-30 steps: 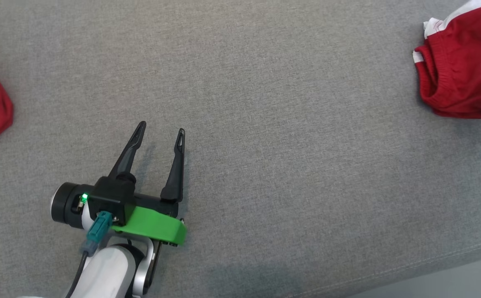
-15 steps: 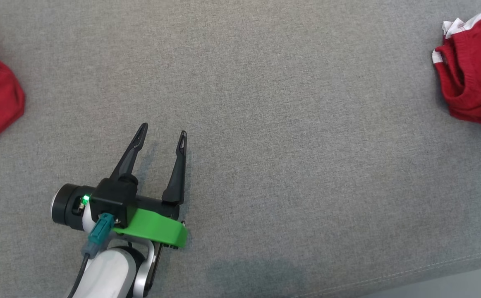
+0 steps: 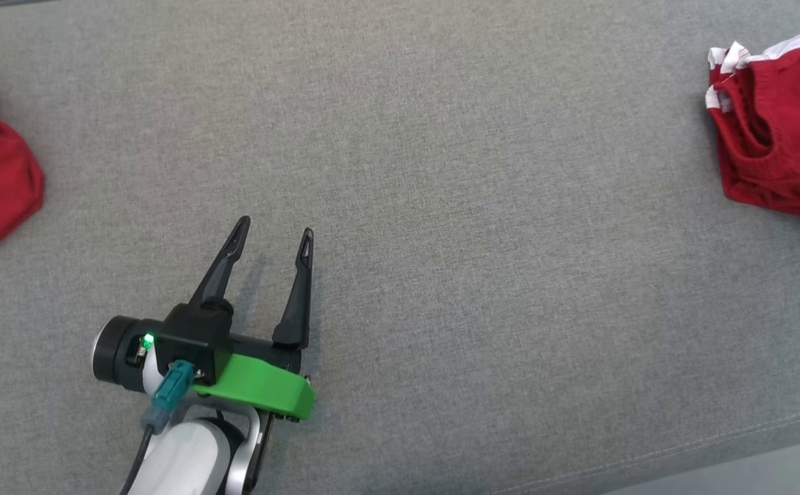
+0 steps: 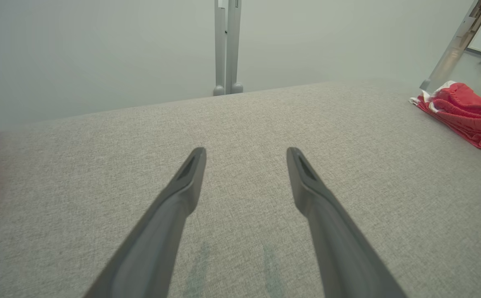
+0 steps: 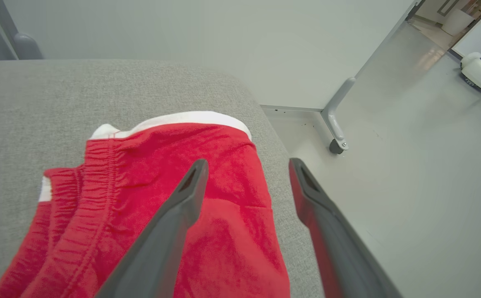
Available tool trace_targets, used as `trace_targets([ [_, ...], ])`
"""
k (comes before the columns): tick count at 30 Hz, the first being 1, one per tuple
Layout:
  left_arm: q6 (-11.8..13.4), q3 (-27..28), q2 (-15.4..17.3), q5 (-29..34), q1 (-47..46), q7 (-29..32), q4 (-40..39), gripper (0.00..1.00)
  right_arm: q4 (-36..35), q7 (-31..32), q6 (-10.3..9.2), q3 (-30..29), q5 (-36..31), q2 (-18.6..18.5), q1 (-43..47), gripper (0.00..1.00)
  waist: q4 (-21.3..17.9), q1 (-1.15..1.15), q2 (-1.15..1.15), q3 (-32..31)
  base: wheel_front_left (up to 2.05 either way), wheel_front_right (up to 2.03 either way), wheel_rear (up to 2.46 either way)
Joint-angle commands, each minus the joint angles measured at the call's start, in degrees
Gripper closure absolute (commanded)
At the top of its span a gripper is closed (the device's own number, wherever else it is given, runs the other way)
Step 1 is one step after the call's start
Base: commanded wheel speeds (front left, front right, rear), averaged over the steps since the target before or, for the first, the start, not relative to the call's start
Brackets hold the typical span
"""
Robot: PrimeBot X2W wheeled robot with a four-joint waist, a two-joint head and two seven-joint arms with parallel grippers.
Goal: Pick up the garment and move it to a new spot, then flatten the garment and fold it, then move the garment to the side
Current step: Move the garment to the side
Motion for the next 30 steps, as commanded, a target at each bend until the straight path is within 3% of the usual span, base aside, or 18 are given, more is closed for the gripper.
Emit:
trace_targets([
  [1, 0.2, 0.1, 0.0, -0.4, 0.6, -0.4, 0.3, 0.0, -0.9, -0.4, -0.09, 0.1, -0.4, 0.5, 0.0, 0.0, -0.3, 0.0, 0.0, -1.2, 0.0, 0.0, 0.0],
  [20, -1.8, 5.5, -3.6, -9.4, 4.6, -7.5, 14.5, 0.0, -18.3, 0.3, -0.08, 9.3, 4.9, 7.1, 11.6, 0.0, 3.8, 0.0, 0.0, -19.0, 0.0, 0.0, 0.0],
  [26, -1.7, 8.0, -3.6, -10.7, 6.7, -8.5, 17.4, 0.0, -23.7, 1.1, -0.08, 8.7, 6.9, 9.4, 18.8, 0.0, 5.4, 0.0, 0.0, -22.8, 0.0, 0.0, 0.0],
  [30, -1.9, 9.5, -3.1, -11.0, 8.3, -8.7, 18.4, 0.0, -29.6, 1.9, -0.08, 5.0, 7.3, 12.6, 26.1, 0.0, 6.5, 0.0, 0.0, -23.9, 0.0, 0.0, 0.0],
])
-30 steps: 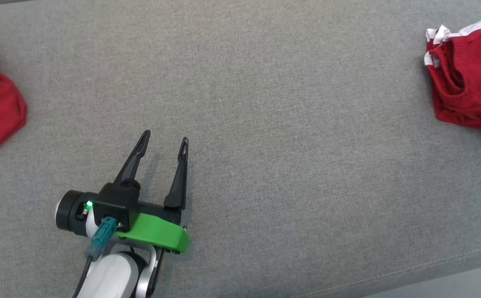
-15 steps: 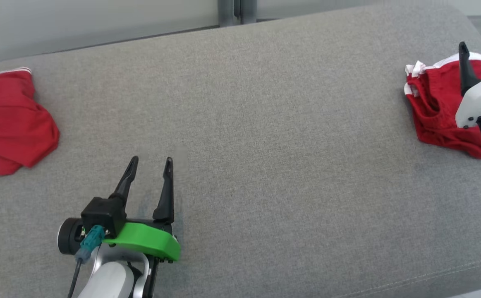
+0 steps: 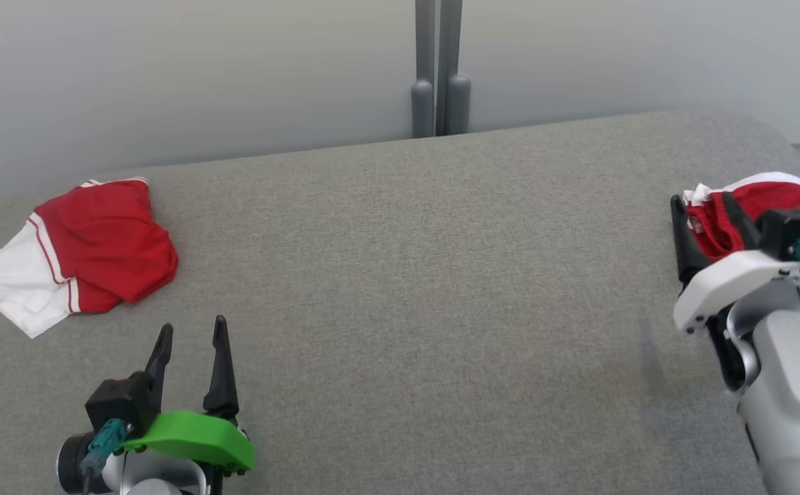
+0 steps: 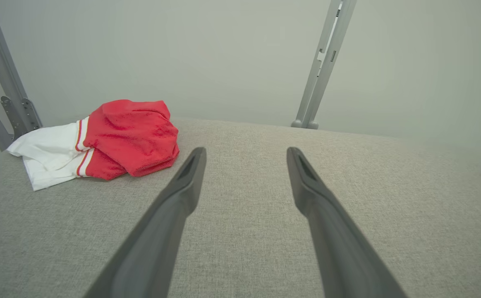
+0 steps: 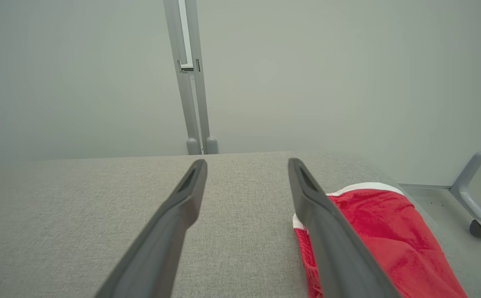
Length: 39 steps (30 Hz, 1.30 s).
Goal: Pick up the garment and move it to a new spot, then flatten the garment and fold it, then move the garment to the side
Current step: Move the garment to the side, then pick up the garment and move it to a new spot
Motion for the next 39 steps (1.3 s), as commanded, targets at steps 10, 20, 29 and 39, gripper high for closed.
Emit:
trace_targets([
  [10, -1.5, 3.4, 1.2, -0.8, 6.0, -0.5, -0.6, 0.0, -23.0, 4.3, -0.07, -7.5, -4.3, 10.5, 20.2, 0.0, 3.4, 0.0, 0.0, -2.3, 0.0, 0.0, 0.0],
  [20, -3.4, 3.8, 0.5, 0.5, 7.9, -0.5, -1.3, 0.0, -37.6, 7.9, -0.06, -6.9, -6.1, 13.7, 31.7, 0.0, 4.0, 0.0, 0.0, -2.2, 0.0, 0.0, 0.0],
  [29, -5.0, 3.9, -0.8, 1.5, 7.7, -0.5, -0.9, 0.0, -39.0, 6.9, -0.06, -5.9, -4.0, 13.7, 34.1, 0.0, 4.5, 0.0, 0.0, -2.2, 0.0, 0.0, 0.0],
  [39, -5.8, 4.5, -1.5, 2.6, 7.4, -0.5, -0.7, 0.0, -37.5, 5.7, -0.06, -6.1, -4.6, 13.7, 32.6, 0.0, 5.0, 0.0, 0.0, -2.3, 0.0, 0.0, 0.0],
])
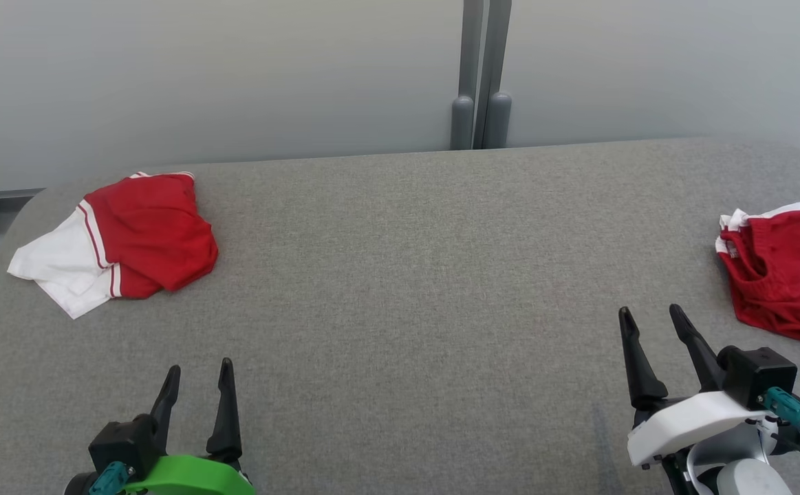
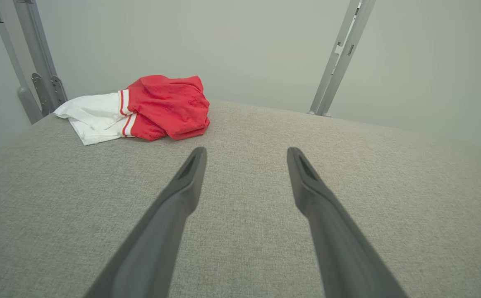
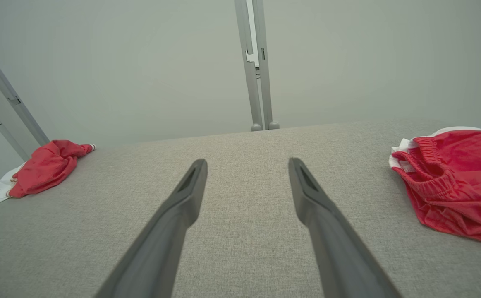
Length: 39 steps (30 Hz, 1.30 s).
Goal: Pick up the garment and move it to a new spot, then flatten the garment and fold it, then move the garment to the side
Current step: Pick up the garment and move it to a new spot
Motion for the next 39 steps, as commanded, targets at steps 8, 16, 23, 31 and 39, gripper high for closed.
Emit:
trace_targets([
  [8, -0.6, 0.5, -0.5, 1.2, 0.0, -0.2, 0.4, 0.0, 1.0, -0.7, -0.04, 0.9, -0.4, 0.0, -0.6, 0.0, 0.5, 0.0, 0.0, -0.2, 0.0, 0.0, 0.0],
  [16, -0.5, 0.7, 0.0, 1.8, -0.6, -0.2, 0.8, 0.0, 1.0, -0.8, -0.04, 1.2, -0.5, 0.0, 0.2, 0.0, 4.0, 0.0, 0.0, -0.6, 0.0, 0.0, 0.0],
  [23, 0.2, 0.6, 0.8, 2.3, -0.5, 0.1, -0.1, 0.0, 0.5, -1.1, -0.04, 0.5, -0.3, 0.0, 0.9, 0.0, 12.0, 0.0, 0.0, -0.9, 0.0, 0.0, 0.0],
  [31, 1.0, 0.5, 1.6, 2.4, 0.3, 0.8, -2.0, 0.0, 0.1, -1.3, -0.04, -0.5, -0.1, -0.1, 1.0, 0.0, 22.8, 0.0, 0.0, -0.4, 0.0, 0.0, 0.0],
  [39, 1.8, 0.8, 1.7, 1.8, 1.6, 0.9, -3.3, 0.0, 0.3, -1.0, -0.04, 0.5, -0.3, -0.1, 0.6, 0.0, 28.5, 0.0, 0.0, 0.6, 0.0, 0.0, 0.0],
])
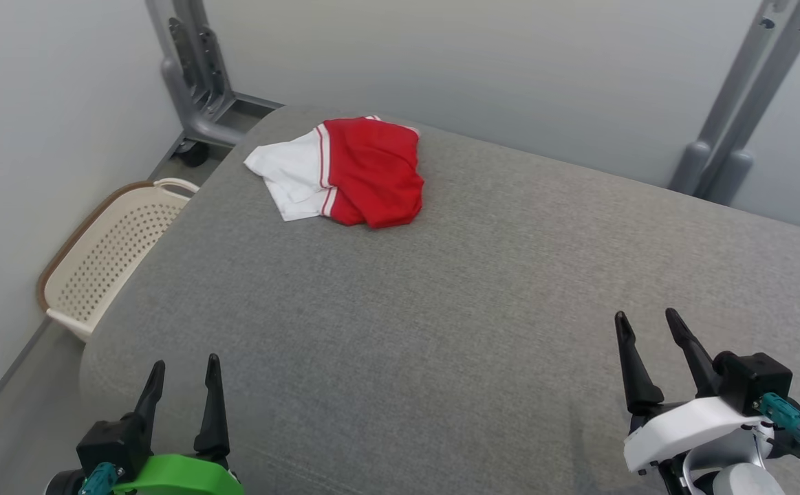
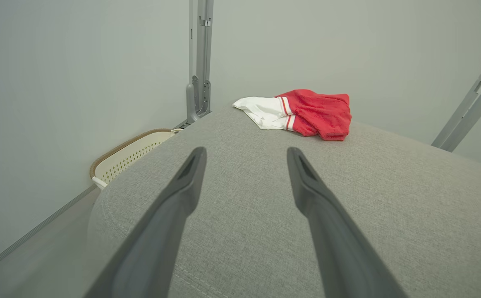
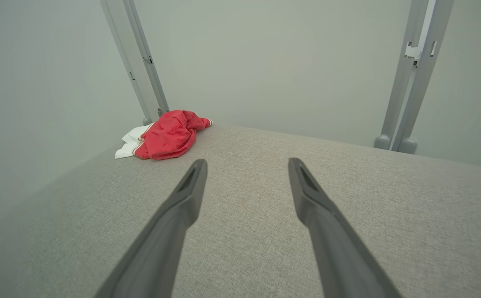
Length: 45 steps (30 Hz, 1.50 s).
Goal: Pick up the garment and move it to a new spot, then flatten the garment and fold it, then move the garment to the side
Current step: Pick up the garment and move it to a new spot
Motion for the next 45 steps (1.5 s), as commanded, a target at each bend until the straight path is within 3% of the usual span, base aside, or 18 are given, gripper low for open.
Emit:
trace_targets([
  [1, 0.4, 0.3, 0.2, -0.3, 0.8, -0.1, -0.4, 0.0, 0.0, 0.1, -0.04, 0.3, 0.1, -0.1, 0.0, 0.0, 4.0, 0.0, 0.0, 0.9, 0.0, 0.0, 0.0],
  [11, 0.8, 0.4, -0.1, -0.2, 0.9, -0.6, -1.4, 0.0, -0.1, 0.4, -0.04, 0.5, -0.5, -0.1, -0.2, 0.0, 3.6, 0.0, 0.0, 1.2, 0.0, 0.0, 0.0],
  [21, 0.2, 2.1, 3.7, 0.3, -4.2, 1.3, -3.9, 0.0, -0.3, 0.5, -0.04, 0.4, -0.5, -0.1, -0.8, 0.0, -2.0, 0.0, 0.0, 1.4, 0.0, 0.0, 0.0],
  [32, -3.6, 4.1, 13.2, 1.1, -24.8, 12.8, -6.5, 0.0, -2.1, 0.8, -0.04, 1.0, -1.8, -0.1, -3.8, 0.0, -9.7, 0.0, 0.0, 5.8, 0.0, 0.0, 0.0],
  [38, -6.8, 3.8, 16.4, -0.5, -38.4, 21.9, 0.6, 0.0, -4.0, 1.2, -0.04, 1.2, -3.5, -0.1, -7.2, 0.0, -15.3, 0.0, 0.0, 11.9, 0.0, 0.0, 0.0],
  [45, -7.3, 4.0, 17.5, -1.1, -48.8, 27.4, 9.4, 0.0, -5.7, 1.2, -0.04, 2.3, -4.8, -0.1, -11.9, 0.0, -20.8, 0.0, 0.0, 20.6, 0.0, 0.0, 0.0],
])
